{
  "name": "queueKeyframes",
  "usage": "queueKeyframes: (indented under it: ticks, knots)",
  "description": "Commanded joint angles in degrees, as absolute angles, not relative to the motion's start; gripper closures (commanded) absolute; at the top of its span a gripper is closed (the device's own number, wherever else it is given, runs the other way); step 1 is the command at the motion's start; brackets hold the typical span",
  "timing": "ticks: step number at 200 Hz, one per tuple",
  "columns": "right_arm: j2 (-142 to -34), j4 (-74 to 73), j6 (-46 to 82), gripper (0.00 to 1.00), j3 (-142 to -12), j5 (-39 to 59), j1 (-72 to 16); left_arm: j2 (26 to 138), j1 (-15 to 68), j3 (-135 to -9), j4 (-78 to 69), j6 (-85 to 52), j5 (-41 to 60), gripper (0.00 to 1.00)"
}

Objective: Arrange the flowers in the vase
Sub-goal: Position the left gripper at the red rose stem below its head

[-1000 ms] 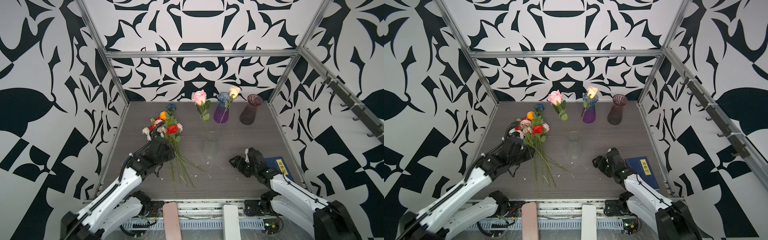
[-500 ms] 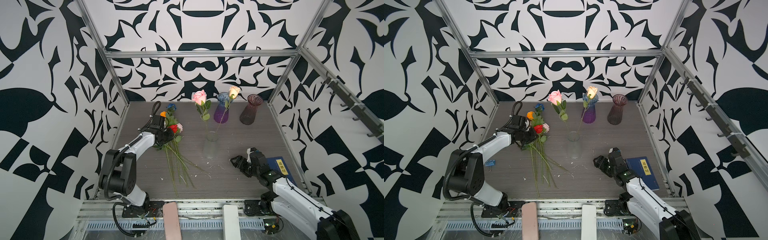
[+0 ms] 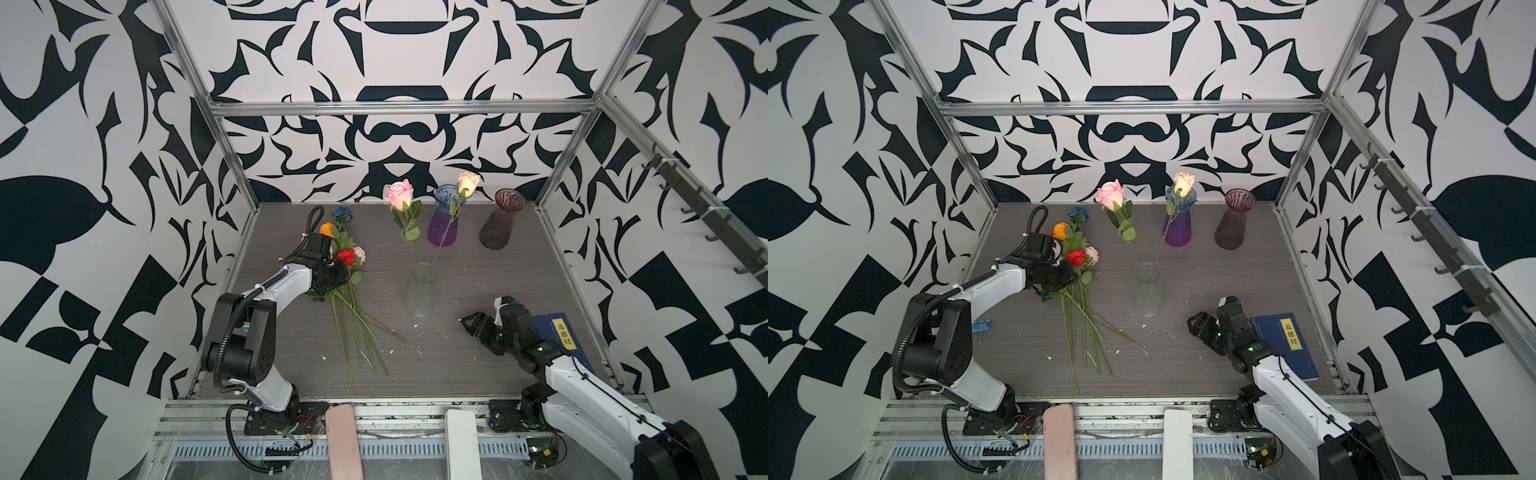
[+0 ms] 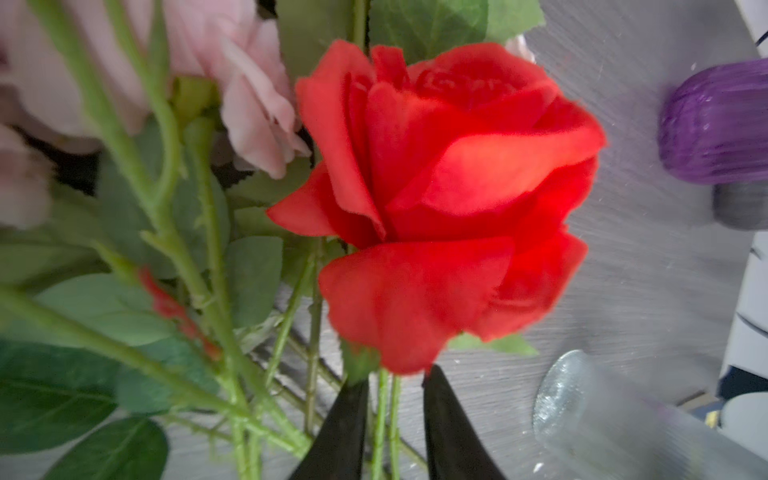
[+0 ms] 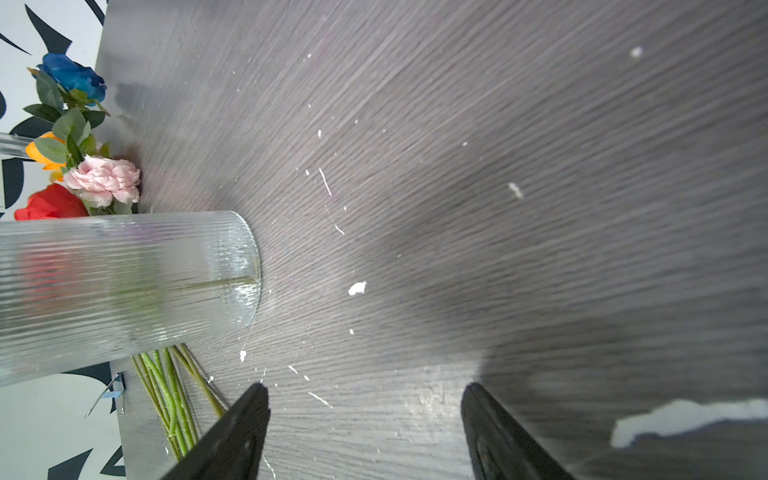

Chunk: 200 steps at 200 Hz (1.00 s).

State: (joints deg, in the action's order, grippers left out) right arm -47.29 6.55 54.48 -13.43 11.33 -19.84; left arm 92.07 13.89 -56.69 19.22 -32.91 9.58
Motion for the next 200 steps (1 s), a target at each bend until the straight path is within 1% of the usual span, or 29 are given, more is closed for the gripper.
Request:
queueKeyframes:
  ticks: [1,25,95,189,200]
  knots:
    - [-46.94,6.15,53.79,0.23,-13.28,11.24,-19.51,89.87,14.04,-56.03,22.29,-30.87,6.94,0.68]
    - [-46.93,6.15,53.88,0.23,-13.22,11.34,-19.51,90.58,13.98,-55.77,22.97,-29.75,7.26,0.68]
    - [-46.57,6.39,54.13,0.23,-13.07,11.24,-19.51,93.32,13.98,-55.77,20.66,-29.97,10.09,0.75]
    - [-45.70,6.79,54.41,0.23,-12.75,11.01,-19.32,93.44,13.95,-53.97,18.94,-29.79,11.26,0.76]
    - [-45.64,6.77,54.40,0.23,-12.74,11.03,-19.33,93.43,13.97,-53.90,18.81,-29.67,11.48,0.79]
